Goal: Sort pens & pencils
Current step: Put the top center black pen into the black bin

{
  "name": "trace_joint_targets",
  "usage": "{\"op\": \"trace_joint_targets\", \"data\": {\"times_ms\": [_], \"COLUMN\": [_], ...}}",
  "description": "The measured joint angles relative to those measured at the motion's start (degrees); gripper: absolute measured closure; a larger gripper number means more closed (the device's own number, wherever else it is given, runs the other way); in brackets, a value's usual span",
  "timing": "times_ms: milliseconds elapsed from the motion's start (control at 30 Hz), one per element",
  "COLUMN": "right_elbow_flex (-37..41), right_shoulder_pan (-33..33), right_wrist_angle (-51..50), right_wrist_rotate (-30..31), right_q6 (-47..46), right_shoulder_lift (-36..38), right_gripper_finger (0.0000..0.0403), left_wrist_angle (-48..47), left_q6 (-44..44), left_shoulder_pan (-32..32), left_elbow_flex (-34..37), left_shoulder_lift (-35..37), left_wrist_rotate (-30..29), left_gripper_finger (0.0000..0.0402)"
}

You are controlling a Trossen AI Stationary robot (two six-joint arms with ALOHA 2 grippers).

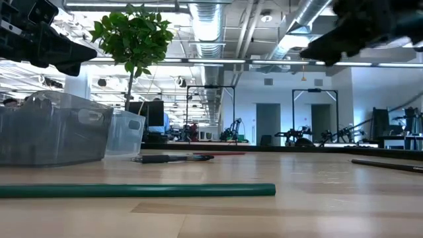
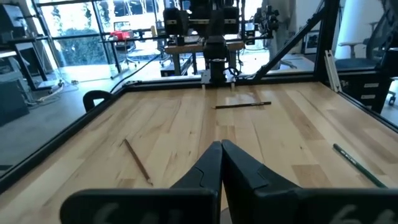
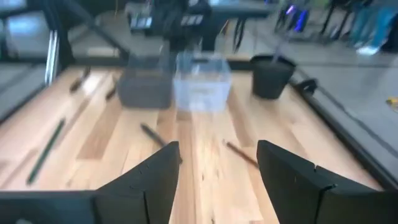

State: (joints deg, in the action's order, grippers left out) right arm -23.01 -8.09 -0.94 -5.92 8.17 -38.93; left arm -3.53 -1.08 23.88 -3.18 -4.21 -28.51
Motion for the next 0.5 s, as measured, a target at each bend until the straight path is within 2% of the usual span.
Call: {"op": "trace_joint_targets", "data": {"times_ms": [267, 367, 500], "right_elbow_flex": [-15.68, -20.85, -26.43], "right_shoulder_pan": [3.79, 4.74, 5.94], "right_wrist_angle": [-0.41, -0.42, -0.62], "right_wrist_rotate": [-0.04, -0.04, -0.04], "right_q6": [1.51, 2.13, 7.75], "right_shoulder_lift": [-27.02, -34.95, -43.66], "right_gripper_finger": [0.0163, 0.0163, 0.0163], "left_wrist_angle": [0.00, 0.00, 0.00], "left_q6": [-0.17, -0.17, -0.20], "left_shoulder_pan": [-0.01, -0.02, 0.00], "left_elbow_flex": [0.00, 0.00, 0.00], "left_shoulder_lift": [0.00, 0.02, 0.00], "left_wrist_rotate": [-0.23, -0.22, -0.22], "left_gripper_finger": [0.0401, 0.0401, 0.0401]}}
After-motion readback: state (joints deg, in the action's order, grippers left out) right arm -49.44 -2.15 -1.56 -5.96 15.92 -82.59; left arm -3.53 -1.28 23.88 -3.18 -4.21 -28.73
